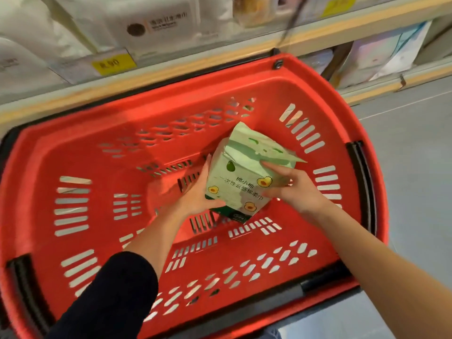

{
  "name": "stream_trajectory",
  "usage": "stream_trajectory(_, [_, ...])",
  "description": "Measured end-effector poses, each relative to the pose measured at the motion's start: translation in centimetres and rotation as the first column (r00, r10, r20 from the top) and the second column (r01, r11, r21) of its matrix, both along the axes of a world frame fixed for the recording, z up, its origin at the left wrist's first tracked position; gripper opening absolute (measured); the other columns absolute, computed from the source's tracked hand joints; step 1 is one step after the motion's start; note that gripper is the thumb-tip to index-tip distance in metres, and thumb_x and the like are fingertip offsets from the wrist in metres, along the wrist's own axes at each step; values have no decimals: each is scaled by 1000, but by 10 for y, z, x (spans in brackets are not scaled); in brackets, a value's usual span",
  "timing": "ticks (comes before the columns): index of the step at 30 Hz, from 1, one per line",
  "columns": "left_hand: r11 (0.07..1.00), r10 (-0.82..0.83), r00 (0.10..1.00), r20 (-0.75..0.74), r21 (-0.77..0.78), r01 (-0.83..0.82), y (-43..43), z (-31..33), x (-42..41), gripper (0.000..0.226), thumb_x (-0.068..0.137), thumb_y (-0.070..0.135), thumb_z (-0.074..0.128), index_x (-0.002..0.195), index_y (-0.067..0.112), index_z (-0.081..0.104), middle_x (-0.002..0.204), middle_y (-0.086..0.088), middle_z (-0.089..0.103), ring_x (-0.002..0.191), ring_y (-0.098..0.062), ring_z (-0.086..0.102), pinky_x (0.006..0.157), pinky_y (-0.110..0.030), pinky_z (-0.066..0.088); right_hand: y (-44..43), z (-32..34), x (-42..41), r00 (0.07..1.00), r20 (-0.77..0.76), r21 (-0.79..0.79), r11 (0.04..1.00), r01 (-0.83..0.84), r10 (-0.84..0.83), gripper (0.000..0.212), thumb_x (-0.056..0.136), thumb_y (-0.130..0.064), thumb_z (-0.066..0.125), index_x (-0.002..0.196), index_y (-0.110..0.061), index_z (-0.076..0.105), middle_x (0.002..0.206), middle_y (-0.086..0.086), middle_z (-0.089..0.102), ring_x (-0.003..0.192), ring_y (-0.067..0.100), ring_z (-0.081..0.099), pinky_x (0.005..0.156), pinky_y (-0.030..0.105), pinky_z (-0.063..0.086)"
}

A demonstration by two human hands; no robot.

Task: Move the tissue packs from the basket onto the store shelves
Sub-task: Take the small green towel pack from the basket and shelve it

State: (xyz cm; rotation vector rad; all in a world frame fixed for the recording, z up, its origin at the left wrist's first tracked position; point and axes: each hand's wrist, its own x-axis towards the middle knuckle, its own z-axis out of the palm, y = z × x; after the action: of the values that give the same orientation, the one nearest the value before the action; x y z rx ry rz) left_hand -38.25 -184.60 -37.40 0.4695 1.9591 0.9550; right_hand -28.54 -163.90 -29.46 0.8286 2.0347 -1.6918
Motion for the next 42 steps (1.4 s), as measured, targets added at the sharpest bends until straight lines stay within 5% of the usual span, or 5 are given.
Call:
stream_trajectory(9, [987,159,980,-116,16,-158,16,0,15,88,83,16,65,147,30,7,134,9,52,118,-6,47,97,-18,31,-3,11,0,980,11,188,962,-199,200,90,54,-25,76,135,-40,39,132,6,42,126,30,37,107,47,37])
stream_trajectory(13, [985,170,972,-163,41,-166,18,17,16,78,84,22,64,145,28,16,129,19,46,113,3,39,89,-7,26,-2,32,-3,984,-49,237,959,-157,173,86,65,-5,76,129,-48,38,129,7,31,130,29,23,113,47,24])
stream_trajectory(22, [940,315,945,-88,166,-298,22,89,30,73,86,26,61,135,56,17,111,-13,68,100,-33,62,88,-50,48,12,97,-7,956,-172,324,930,-173,238,83,63,-19,74,125,-59,37,134,-4,32,132,20,26,110,51,29])
stream_trajectory(36, [921,262,965,22,292,-257,18,245,-10,71,81,28,68,140,33,28,104,-9,70,85,-22,70,78,-40,55,25,248,-5,858,-244,539,798,-268,453,106,70,-13,76,142,-49,7,151,-1,12,142,24,13,105,58,36])
stream_trajectory(42, [938,216,976,-40,285,-196,17,349,-28,74,83,26,65,127,63,17,81,-1,75,77,-22,71,70,-38,57,31,328,-10,826,-353,567,803,-185,440,100,70,-11,77,139,-53,17,145,-5,24,135,17,29,98,42,48])
